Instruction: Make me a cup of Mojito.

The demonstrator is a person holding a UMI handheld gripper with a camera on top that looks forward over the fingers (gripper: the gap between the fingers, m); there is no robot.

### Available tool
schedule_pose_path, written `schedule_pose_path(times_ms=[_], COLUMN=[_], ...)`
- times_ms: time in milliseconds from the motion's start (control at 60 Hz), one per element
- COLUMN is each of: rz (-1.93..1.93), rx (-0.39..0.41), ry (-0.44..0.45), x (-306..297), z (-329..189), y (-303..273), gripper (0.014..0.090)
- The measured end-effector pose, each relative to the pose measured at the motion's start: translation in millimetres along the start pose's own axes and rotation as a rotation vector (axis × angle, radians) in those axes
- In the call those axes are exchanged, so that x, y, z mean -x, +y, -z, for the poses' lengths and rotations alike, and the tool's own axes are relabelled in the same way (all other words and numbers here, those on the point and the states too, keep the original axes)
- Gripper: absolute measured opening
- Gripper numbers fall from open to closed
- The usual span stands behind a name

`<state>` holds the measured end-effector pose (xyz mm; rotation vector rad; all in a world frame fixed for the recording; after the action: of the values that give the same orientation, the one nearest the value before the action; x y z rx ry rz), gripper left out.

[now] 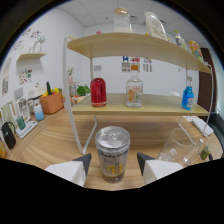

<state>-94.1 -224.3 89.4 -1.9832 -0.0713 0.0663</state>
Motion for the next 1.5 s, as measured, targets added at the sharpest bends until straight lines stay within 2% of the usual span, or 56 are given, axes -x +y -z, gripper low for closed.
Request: schedule_pose_path(times_ms=[317, 617, 1083, 1500], rz=[0.012, 0.009, -0.005, 0.007], rx=[0.072, 0.149, 0.245, 0.244], ry=[-0.004, 0.052, 0.078, 0.062], x=[-4.8, -61.2, -116.4, -120.5], z=[78.1, 126.5, 148.4, 149.0], y=[-16.3, 10.3, 48.8, 47.9], gripper=[0.0862, 0.0864, 0.0860, 0.0863])
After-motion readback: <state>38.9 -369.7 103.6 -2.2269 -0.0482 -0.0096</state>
